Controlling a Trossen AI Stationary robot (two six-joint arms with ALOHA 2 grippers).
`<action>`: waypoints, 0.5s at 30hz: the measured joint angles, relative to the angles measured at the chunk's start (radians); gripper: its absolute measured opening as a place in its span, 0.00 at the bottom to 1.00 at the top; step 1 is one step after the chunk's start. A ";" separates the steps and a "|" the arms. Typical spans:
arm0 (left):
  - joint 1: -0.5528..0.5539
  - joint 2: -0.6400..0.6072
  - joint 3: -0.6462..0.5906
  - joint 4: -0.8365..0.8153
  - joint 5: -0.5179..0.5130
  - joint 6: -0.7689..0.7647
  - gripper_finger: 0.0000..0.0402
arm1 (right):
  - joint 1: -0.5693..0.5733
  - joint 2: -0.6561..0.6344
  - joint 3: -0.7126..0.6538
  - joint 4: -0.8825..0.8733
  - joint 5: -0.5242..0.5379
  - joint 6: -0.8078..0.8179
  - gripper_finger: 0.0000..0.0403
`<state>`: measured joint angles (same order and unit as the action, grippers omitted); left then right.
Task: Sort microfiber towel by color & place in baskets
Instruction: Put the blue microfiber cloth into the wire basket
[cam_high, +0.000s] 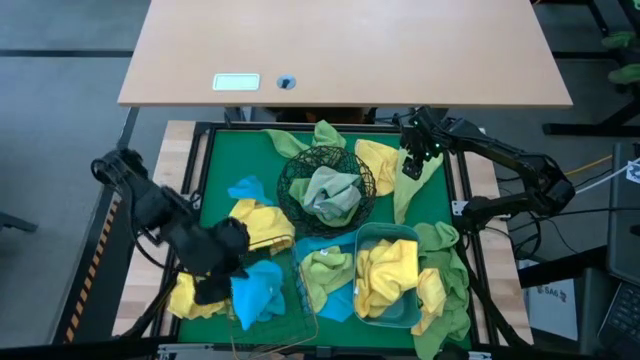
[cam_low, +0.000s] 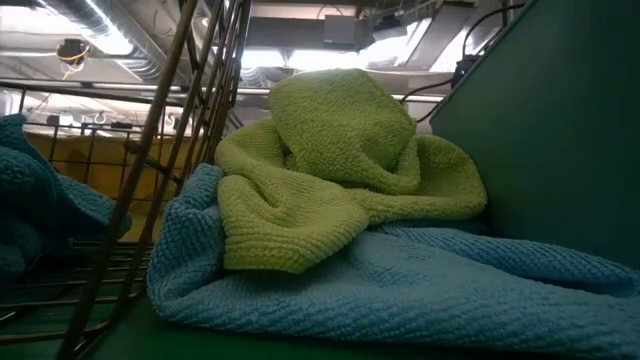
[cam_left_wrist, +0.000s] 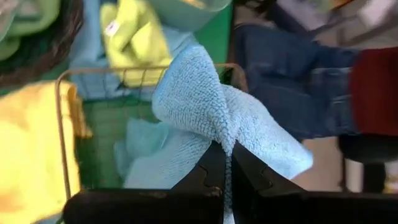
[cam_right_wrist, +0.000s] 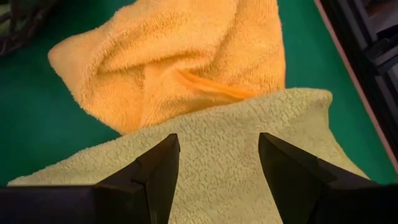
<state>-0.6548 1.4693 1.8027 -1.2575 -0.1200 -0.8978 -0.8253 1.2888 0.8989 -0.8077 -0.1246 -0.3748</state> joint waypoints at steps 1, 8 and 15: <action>-0.008 0.017 0.000 -0.006 -0.010 -0.014 0.00 | 0.000 0.000 0.000 0.003 0.000 0.000 0.54; -0.037 0.156 0.000 -0.018 -0.020 -0.017 0.00 | 0.000 0.000 0.000 0.003 0.001 0.000 0.54; -0.035 0.304 0.000 -0.078 -0.004 -0.017 0.00 | 0.000 0.000 0.000 -0.002 0.041 -0.001 0.54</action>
<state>-0.6895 1.7734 1.8027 -1.3358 -0.1242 -0.9146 -0.8253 1.2888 0.8989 -0.8100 -0.0833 -0.3757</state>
